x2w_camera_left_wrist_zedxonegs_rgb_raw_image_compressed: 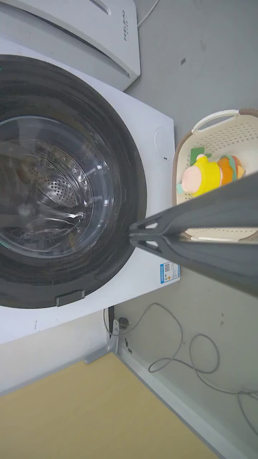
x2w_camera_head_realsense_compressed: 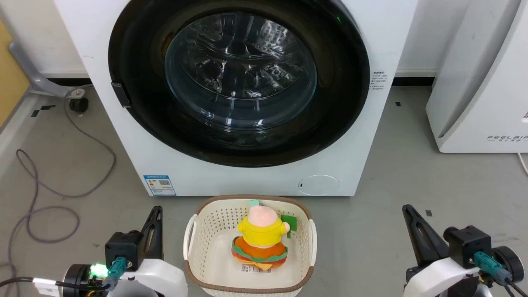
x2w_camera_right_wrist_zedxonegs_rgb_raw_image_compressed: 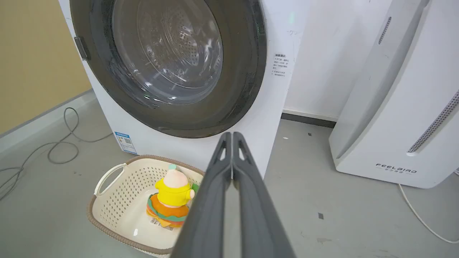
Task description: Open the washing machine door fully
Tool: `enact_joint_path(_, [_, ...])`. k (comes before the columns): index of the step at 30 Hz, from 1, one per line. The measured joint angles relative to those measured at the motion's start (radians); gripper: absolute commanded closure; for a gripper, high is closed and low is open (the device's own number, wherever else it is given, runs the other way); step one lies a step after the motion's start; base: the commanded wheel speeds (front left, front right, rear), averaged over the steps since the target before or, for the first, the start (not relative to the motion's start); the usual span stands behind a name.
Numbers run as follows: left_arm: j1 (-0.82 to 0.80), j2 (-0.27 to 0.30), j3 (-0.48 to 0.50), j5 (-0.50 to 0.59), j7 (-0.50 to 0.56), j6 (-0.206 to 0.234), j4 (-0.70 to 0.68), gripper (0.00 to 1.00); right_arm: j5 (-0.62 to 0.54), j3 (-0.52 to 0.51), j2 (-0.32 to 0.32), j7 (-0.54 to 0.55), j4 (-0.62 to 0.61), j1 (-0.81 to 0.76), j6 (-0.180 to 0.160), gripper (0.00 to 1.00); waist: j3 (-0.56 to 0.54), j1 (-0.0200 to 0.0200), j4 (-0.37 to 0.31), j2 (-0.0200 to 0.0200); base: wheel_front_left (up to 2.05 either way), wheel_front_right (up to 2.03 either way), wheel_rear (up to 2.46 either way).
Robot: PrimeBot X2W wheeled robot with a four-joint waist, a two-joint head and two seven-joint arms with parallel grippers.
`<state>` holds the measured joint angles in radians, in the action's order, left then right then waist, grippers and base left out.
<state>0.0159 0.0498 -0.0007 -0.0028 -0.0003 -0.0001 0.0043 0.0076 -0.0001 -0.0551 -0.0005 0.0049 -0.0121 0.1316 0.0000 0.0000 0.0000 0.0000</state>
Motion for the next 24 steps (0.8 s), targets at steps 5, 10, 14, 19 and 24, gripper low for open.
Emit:
enact_joint_path(5, [0.000, 0.000, 0.001, 0.000, 0.000, 0.000, 0.000, 1.00, 0.000, 0.000, 0.000, 0.000, 0.000, 0.000, 0.000, 1.00, 0.000, 0.0000, 0.000, 0.0000, 0.00, 0.00, 0.00])
enact_joint_path(10, [0.000, 0.000, 0.000, 0.000, 0.000, 0.000, 0.000, 1.00, 0.000, 0.000, 0.000, 0.000, 0.000, 0.000, 0.000, 1.00, 0.000, 0.0000, 0.000, 0.0000, 0.00, 0.00, 0.00])
enact_joint_path(14, [0.000, 0.000, 0.000, 0.000, 0.000, 0.000, 0.000, 1.00, 0.000, 0.000, 0.000, 0.000, 0.000, 0.000, 0.000, 1.00, 0.000, 0.0000, 0.000, 0.0000, 0.00, 0.00, 0.00])
enact_joint_path(19, [0.000, 0.000, 0.000, 0.000, 0.000, 0.000, 0.000, 1.00, 0.000, 0.000, 0.000, 0.000, 0.000, 0.000, 0.000, 1.00, 0.000, 0.0000, 0.000, 0.0000, 0.00, 0.00, 0.00])
enact_joint_path(24, [0.000, 0.000, 0.000, 0.000, 0.000, 0.000, 0.001, 0.00, 0.001, 0.001, 0.000, 0.000, 0.001, 0.000, 0.000, 0.00, 0.000, 0.0000, 0.000, 0.0000, 0.00, 0.00, 0.00])
